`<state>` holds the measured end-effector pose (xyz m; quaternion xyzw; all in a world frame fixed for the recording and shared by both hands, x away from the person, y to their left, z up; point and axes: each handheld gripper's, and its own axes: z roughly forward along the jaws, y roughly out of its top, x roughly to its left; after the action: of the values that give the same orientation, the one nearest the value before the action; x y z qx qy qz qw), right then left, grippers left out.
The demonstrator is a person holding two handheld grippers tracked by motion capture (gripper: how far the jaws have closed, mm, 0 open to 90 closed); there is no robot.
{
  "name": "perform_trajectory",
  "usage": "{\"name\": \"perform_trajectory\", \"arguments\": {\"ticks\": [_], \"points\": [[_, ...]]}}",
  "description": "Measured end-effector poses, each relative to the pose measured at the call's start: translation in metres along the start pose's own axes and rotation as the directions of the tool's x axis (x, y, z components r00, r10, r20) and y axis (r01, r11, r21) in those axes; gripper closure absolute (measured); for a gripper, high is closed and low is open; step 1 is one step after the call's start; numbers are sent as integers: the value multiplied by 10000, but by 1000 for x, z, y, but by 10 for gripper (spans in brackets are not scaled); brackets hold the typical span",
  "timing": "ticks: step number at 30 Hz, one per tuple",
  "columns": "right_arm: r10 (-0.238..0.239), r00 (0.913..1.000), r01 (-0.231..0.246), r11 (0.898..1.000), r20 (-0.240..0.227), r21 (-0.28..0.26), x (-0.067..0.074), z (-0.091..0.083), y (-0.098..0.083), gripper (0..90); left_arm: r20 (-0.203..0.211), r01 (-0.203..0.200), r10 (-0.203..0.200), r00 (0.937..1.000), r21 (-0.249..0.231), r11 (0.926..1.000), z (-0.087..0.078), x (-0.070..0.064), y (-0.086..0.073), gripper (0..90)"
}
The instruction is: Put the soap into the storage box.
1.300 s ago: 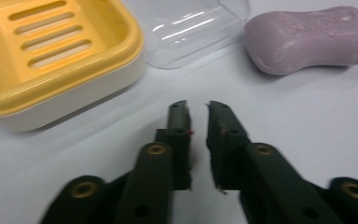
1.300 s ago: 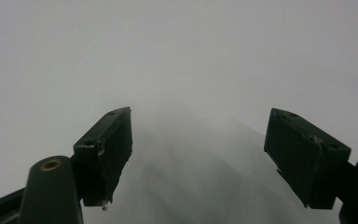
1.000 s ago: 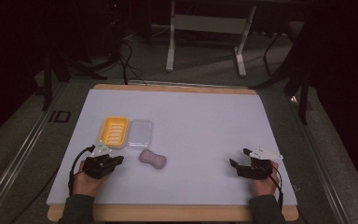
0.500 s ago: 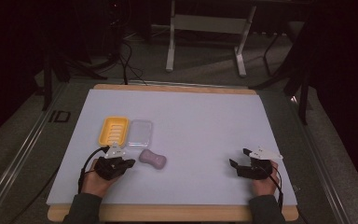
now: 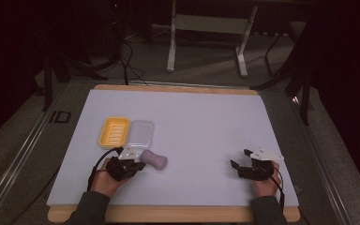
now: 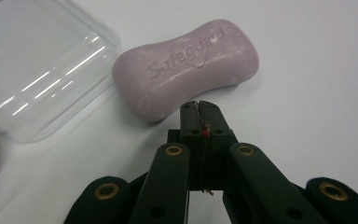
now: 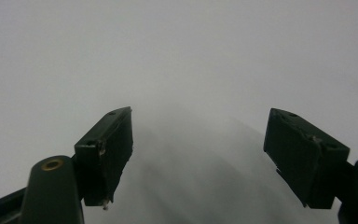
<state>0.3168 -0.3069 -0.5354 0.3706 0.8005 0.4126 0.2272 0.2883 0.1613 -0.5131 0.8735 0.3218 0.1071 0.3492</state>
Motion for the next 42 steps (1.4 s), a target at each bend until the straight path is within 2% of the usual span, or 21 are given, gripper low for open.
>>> {"name": "perform_trajectory", "arguments": {"ticks": [5,18,25,26,33,42], "points": [[-2,10000,2,10000,-6,6,0,0,0,234,201,-304,302,9993,104,9995,5,-6,6,897],[-27,10000,27,9999,-15,96,1,1,0,234,637,-704,674,9957,457,9965,19,-19,14,888],[-47,10000,47,9999,-19,130,0,1,0,234,1045,-963,911,9904,459,9943,24,-25,15,889],[-46,10000,46,9999,-25,141,0,1,1,234,1124,-1103,1040,9882,514,9926,27,-27,17,889],[-23,10000,24,9999,-24,140,0,1,0,234,1210,-1505,1407,9826,758,9857,36,-32,21,887],[-24,10000,24,9999,-29,153,0,1,1,234,1061,-1666,1568,9819,914,9818,40,-32,28,884]]}}
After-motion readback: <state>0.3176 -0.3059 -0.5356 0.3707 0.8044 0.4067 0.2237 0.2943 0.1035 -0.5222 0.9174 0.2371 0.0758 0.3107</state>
